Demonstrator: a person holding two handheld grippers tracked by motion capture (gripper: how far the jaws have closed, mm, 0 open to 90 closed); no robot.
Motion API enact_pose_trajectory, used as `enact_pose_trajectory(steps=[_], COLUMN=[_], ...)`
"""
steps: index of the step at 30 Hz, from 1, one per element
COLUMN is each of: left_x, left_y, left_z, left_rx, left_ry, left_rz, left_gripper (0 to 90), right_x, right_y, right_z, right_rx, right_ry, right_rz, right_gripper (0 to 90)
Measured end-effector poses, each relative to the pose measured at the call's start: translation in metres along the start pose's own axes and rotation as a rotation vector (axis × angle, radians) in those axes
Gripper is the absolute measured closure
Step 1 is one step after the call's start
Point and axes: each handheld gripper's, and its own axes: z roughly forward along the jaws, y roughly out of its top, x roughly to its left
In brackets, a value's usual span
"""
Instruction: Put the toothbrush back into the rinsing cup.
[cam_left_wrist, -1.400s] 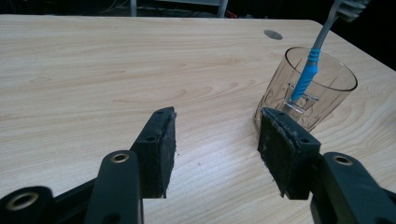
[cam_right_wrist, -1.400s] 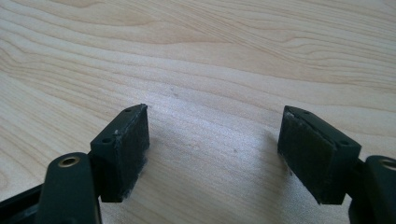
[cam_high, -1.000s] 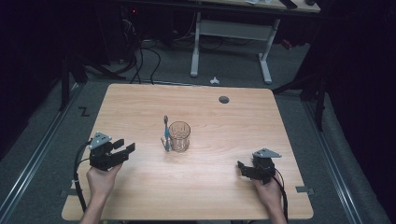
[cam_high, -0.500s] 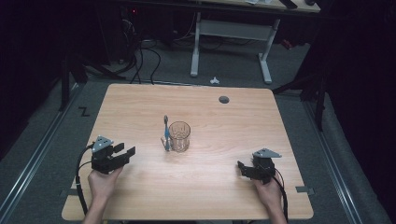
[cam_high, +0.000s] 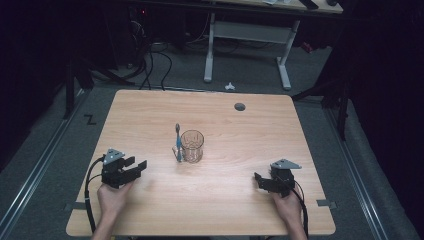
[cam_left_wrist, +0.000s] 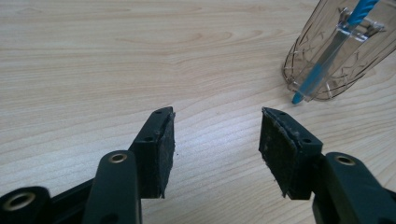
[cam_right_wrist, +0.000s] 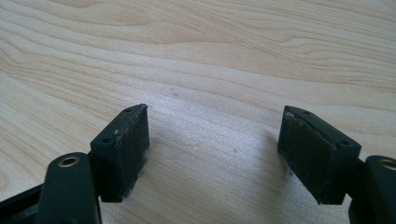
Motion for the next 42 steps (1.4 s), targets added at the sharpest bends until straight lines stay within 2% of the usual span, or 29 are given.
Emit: enact_pose_trajectory(steps=[4,15,21,23,24,25,27,42], left_x=[-0.001,-0.003,-0.005,-0.007,-0.007,-0.010,-0.012,-0.013], left_y=[-0.002,-0.007,-0.008,-0.009,-0.009,-0.009,-0.010,-0.012], left_z=[0.006,0.020,0.028,0.030,0.030,0.032,0.034,0.042], left_rx=[0.026,0.057,0.066,0.072,0.072,0.073,0.074,0.077], left_ry=[0.007,0.012,0.029,0.051,0.051,0.062,0.065,0.072], left_rz=[0.022,0.031,0.048,0.079,0.079,0.106,0.117,0.119], left_gripper=[45.8,45.8,45.8,45.8,45.8,45.8,45.8,45.8], right_x=[0.000,0.000,0.000,0.000,0.000,0.000,0.000,0.000], right_y=[0.000,0.000,0.000,0.000,0.000,0.000,0.000,0.000], right_z=[0.000,0.000,0.000,0.000,0.000,0.000,0.000,0.000], right_rx=[0.000,0.000,0.000,0.000,0.000,0.000,0.000,0.000], right_ry=[0.000,0.000,0.000,0.000,0.000,0.000,0.000,0.000], right_rz=[0.001,0.000,0.000,0.001,0.001,0.000,0.000,0.000], right_gripper=[25.1,25.1,25.1,25.1,25.1,25.1,25.1,25.1])
